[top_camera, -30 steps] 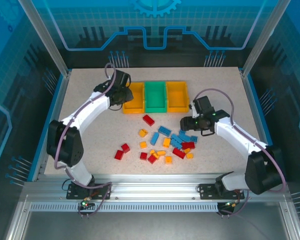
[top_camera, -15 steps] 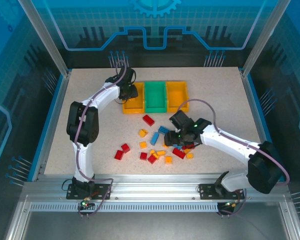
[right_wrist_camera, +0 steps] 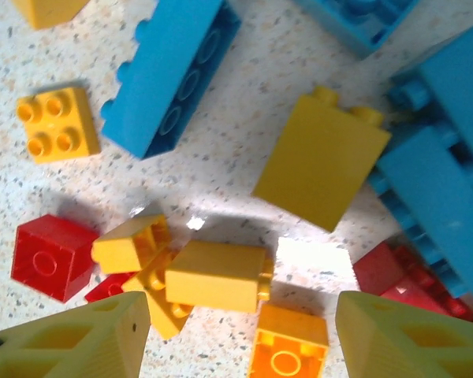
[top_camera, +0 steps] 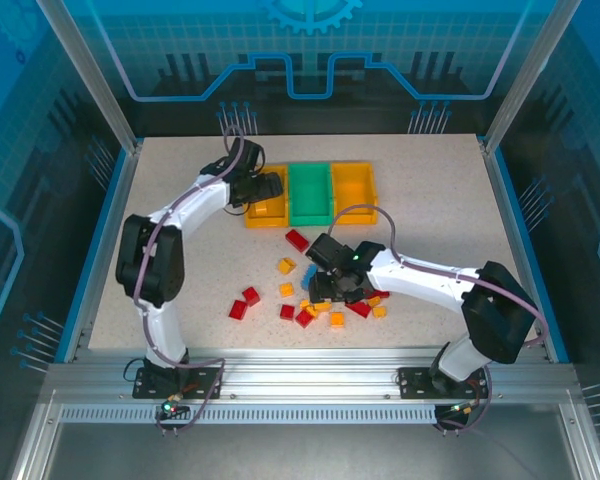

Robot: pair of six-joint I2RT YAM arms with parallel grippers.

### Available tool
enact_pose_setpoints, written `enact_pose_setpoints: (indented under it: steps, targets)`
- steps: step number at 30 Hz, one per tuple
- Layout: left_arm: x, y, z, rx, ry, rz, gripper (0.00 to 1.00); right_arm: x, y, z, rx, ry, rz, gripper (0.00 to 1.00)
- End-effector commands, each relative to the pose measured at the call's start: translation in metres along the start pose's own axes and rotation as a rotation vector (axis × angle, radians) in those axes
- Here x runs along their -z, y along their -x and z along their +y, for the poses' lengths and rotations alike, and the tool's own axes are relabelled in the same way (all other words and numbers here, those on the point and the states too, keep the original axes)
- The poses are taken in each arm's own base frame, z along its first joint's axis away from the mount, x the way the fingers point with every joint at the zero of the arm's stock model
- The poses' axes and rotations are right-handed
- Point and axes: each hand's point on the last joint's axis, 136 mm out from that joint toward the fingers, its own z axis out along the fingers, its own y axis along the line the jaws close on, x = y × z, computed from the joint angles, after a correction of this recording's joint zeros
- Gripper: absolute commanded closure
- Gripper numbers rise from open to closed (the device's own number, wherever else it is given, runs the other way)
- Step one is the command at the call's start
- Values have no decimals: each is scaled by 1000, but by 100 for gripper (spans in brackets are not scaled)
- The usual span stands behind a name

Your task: Sort the legos into containers by color

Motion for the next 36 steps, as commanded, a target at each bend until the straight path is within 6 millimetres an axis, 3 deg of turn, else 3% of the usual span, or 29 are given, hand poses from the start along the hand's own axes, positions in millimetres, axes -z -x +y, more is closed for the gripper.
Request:
enact_pose_setpoints:
  steps: [1, 7, 16, 36]
  targets:
    - [25, -5, -5, -2, -51, -30, 13, -6, -10, -3, 19, -46, 36, 33]
    - [36, -35, 15, 14, -36, -12, 12, -13, -8, 0, 59, -90, 50, 33]
    - [40, -59, 30, 41, -25, 8, 12, -21, -12, 7, 80, -92, 68, 37]
    - [41, -70, 38, 53, -9, 26, 11, -29, -14, 1, 95, -125, 77, 44]
